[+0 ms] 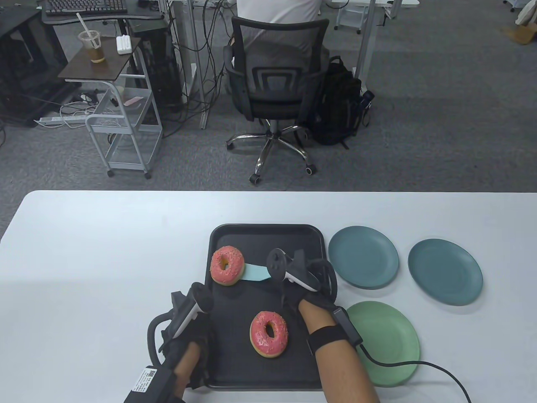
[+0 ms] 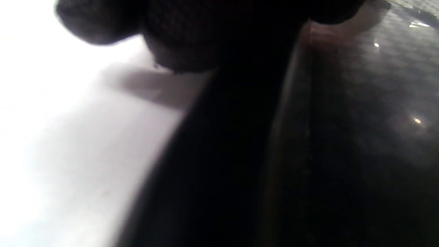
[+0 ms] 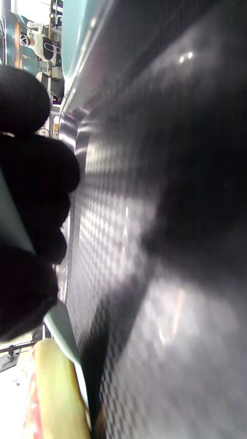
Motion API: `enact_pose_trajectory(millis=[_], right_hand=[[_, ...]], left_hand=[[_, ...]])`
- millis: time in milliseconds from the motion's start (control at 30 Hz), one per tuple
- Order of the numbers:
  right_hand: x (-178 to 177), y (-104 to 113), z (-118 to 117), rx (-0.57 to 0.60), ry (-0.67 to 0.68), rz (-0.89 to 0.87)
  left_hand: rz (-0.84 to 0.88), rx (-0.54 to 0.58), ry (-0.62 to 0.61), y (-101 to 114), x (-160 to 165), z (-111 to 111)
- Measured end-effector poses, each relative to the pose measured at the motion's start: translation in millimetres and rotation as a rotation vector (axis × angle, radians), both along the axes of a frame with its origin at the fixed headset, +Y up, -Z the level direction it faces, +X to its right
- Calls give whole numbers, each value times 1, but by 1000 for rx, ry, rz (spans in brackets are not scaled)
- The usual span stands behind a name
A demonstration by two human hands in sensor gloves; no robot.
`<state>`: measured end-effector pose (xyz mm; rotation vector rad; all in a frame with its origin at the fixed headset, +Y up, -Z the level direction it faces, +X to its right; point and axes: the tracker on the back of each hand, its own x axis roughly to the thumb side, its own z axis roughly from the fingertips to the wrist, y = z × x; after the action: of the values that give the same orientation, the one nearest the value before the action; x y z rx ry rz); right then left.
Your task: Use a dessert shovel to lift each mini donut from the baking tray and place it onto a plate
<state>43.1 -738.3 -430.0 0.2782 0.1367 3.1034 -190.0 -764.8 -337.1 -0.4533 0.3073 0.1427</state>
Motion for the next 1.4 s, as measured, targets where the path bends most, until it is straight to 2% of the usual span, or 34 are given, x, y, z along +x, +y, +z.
enact_pose_trajectory(millis=[433,833,1067,1400], right_hand=[[6,-2,6,18,-3,-42],[37,29,13,103,-100,-101],[70,46,21,150,-204,-135],[137,54,35,168,-394,-168]], left_hand=[[-8,5,-6,0,0,0],[-14,17,-4,-2,0,2],[-8,16,-3,-3,0,3],[-11,14,-5,-3,0,4]])
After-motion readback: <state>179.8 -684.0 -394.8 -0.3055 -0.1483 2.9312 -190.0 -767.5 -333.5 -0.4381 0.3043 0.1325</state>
